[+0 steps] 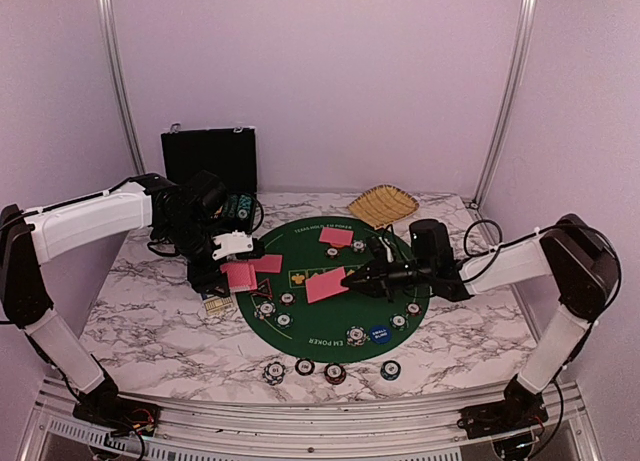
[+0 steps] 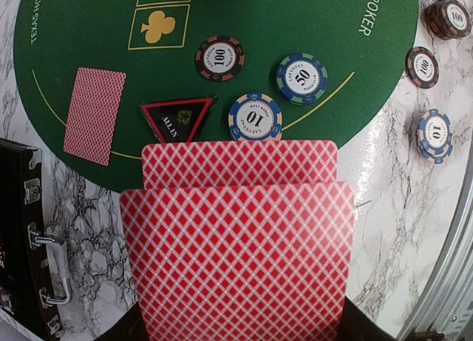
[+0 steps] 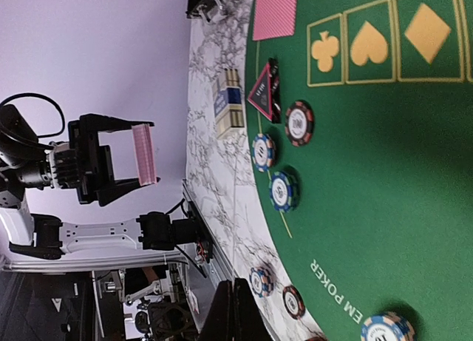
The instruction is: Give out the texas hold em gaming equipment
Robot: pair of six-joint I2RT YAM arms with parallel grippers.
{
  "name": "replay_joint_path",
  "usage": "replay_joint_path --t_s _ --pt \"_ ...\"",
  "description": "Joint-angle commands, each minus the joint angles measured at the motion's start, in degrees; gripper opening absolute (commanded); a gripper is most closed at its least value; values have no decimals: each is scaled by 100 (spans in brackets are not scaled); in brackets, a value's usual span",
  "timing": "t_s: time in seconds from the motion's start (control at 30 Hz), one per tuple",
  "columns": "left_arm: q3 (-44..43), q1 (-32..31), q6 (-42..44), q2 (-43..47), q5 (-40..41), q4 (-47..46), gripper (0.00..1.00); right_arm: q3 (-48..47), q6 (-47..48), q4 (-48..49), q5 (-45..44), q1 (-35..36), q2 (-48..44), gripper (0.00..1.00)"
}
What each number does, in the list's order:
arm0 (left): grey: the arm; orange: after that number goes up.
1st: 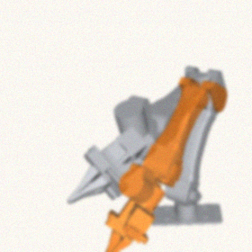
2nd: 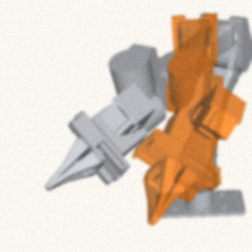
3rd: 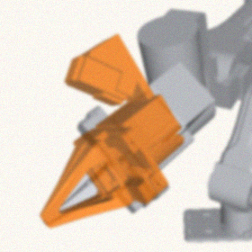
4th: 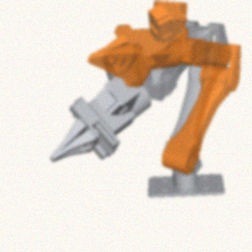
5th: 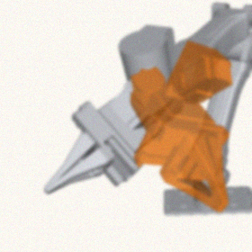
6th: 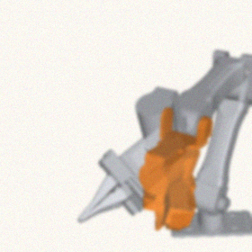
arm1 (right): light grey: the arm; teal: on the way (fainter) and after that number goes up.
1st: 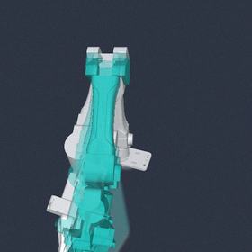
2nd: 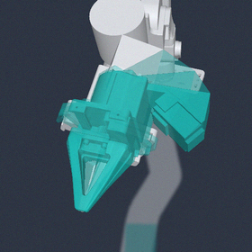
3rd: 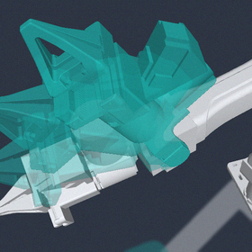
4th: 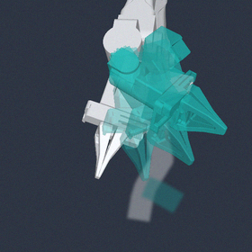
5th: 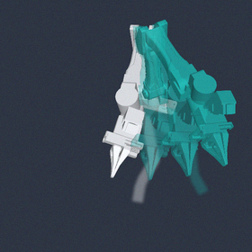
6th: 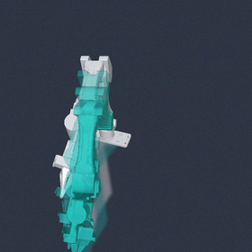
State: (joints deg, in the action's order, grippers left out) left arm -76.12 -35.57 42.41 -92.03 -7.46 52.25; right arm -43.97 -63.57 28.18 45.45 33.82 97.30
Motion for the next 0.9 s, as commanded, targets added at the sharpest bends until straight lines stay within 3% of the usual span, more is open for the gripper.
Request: replay_joint_path --t_s 0.0,0.27,0.87 --pt "-117 -2 -5 89 -49 66 1 221 721 -975 53 -210 -365 0" --pt "-128 -2 -21 76 -82 81 1 436 1231 -1493 -84 -578 -374 0" --pt "-189 -6 -32 80 -115 158 1 215 2031 -2557 -906 -606 -241 0"
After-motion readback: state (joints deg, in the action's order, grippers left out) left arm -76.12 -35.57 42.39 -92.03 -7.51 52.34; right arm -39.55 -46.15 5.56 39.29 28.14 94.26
